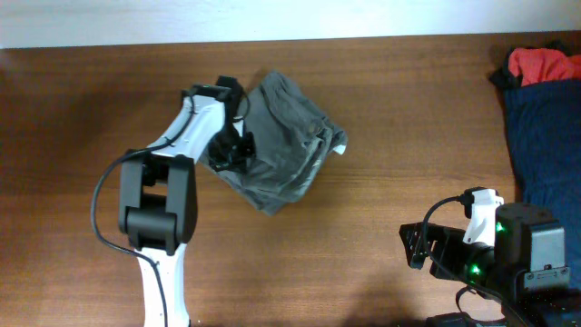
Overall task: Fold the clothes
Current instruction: 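Drag the folded grey shorts leftward toward the table's left edge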
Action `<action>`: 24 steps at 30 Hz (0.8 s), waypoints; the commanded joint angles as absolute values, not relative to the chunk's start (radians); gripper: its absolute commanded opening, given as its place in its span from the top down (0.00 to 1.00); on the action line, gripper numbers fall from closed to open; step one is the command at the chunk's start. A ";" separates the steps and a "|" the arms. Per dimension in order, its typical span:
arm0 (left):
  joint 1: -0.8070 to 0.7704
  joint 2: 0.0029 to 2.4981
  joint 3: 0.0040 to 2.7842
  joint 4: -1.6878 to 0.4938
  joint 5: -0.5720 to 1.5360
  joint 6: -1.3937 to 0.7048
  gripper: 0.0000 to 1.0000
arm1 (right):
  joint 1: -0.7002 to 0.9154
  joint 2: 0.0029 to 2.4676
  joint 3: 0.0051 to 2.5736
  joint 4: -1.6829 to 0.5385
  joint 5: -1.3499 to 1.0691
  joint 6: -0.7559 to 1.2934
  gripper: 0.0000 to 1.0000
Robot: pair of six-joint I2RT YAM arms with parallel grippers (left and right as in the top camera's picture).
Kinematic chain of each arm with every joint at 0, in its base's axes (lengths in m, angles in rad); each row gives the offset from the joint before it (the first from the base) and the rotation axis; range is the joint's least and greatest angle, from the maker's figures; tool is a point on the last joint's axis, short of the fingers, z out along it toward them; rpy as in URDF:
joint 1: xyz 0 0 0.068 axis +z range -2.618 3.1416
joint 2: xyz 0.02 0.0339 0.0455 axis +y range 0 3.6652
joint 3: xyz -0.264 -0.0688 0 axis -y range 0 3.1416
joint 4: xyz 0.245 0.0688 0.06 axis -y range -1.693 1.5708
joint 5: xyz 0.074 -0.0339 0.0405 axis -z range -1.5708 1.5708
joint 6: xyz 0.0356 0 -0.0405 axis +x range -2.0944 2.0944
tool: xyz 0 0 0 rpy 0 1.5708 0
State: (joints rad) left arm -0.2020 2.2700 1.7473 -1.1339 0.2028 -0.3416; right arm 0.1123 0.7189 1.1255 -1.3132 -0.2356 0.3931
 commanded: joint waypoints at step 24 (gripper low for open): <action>0.357 2.243 2.061 -1.113 -0.083 -0.220 0.94 | 0.118 0.720 1.123 -1.313 -0.223 0.401 0.01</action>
State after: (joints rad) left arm 0.3511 2.2684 1.9205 -1.0729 -0.0509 -0.2810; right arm 0.1123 0.7189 1.1255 -1.3132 -0.2356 0.3935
